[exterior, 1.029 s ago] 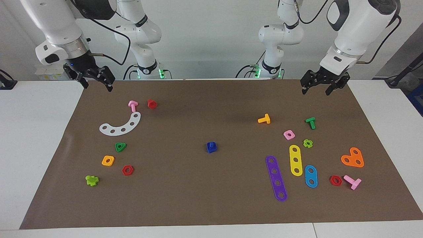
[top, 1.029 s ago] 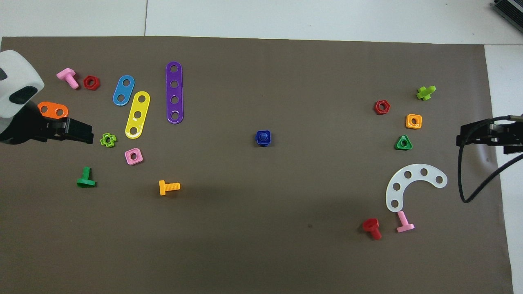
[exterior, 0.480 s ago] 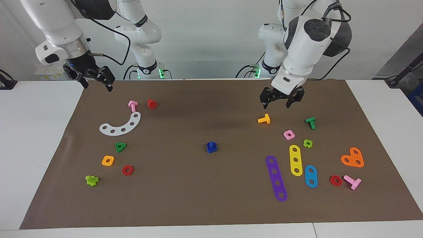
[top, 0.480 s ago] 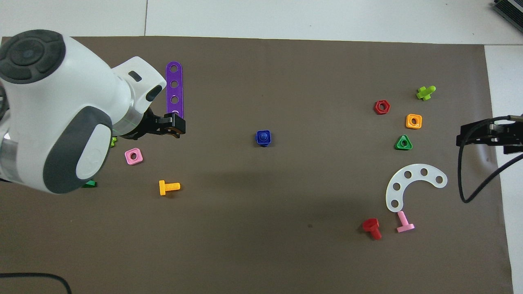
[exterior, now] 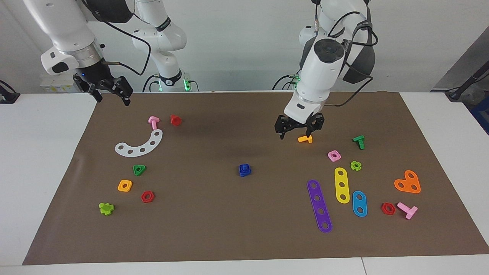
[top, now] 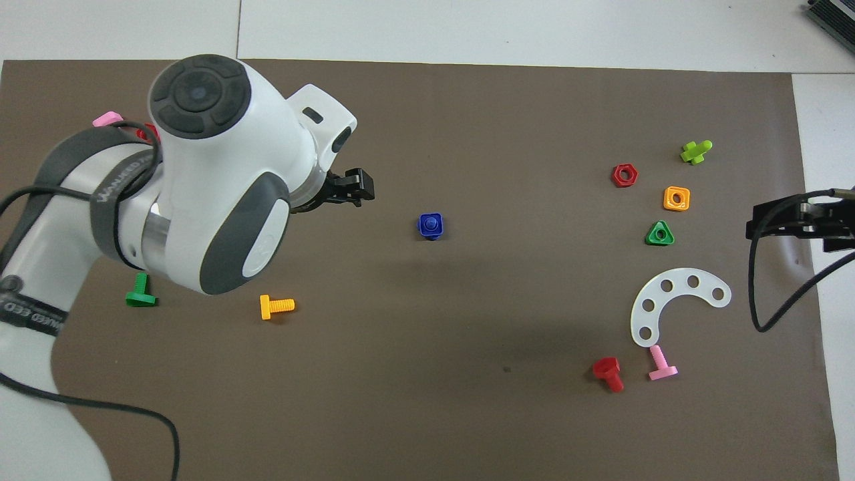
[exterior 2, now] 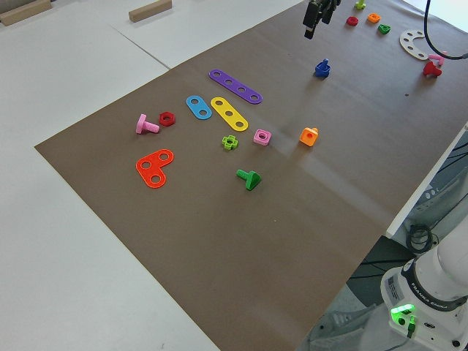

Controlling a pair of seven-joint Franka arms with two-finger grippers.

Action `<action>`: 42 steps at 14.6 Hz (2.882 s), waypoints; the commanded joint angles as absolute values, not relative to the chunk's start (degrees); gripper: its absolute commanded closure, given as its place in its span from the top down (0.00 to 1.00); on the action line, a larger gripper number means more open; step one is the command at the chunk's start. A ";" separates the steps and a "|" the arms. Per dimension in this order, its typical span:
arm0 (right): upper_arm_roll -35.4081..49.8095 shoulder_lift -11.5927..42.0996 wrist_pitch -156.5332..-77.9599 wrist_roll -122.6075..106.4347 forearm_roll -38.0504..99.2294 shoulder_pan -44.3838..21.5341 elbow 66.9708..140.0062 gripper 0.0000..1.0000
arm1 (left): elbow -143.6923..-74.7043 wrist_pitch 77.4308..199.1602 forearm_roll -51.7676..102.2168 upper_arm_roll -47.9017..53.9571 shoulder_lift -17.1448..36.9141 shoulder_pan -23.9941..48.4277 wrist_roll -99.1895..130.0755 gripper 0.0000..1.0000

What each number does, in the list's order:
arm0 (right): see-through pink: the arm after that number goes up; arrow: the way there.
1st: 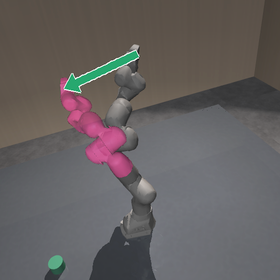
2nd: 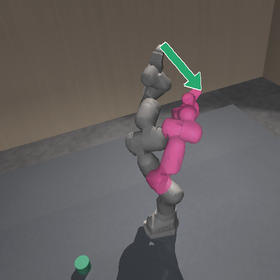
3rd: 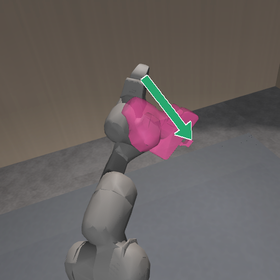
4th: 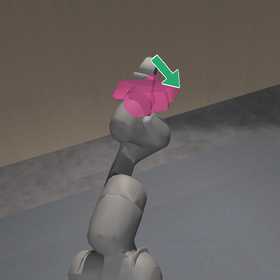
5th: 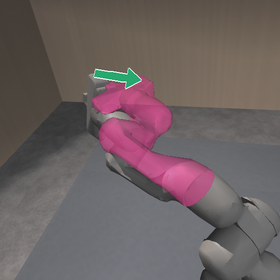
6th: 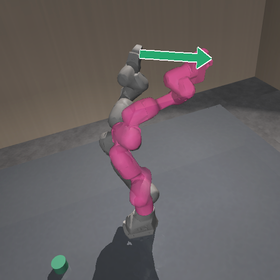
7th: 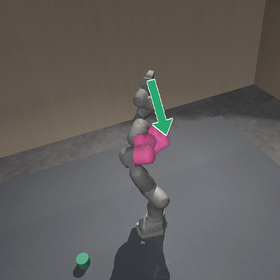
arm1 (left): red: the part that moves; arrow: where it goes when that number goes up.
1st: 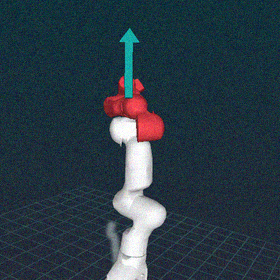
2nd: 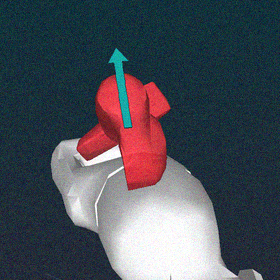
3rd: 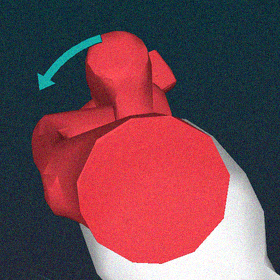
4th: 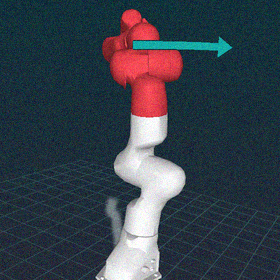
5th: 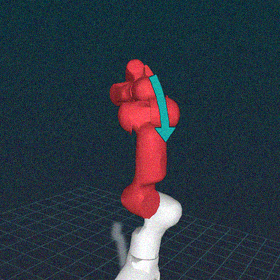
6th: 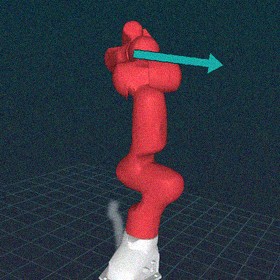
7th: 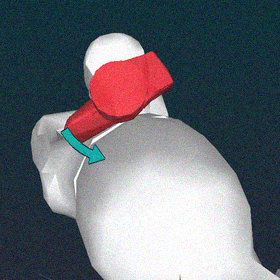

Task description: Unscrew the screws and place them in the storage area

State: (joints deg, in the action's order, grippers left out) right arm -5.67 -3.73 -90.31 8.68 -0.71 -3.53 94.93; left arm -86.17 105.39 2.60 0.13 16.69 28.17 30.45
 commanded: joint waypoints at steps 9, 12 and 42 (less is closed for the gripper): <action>-5.45 -4.83 -89.91 7.03 -0.62 -3.16 95.89 1.00 | -72.95 113.80 1.05 -1.14 34.71 36.91 41.04 0.96; -5.45 -4.83 -89.91 7.03 -0.62 -3.25 95.89 1.00 | -75.66 119.24 0.88 -1.05 34.72 37.00 40.87 0.94; -5.45 -4.83 -89.91 7.03 -0.53 -3.25 95.89 1.00 | -83.05 124.98 -2.55 -0.44 37.62 40.17 34.72 0.78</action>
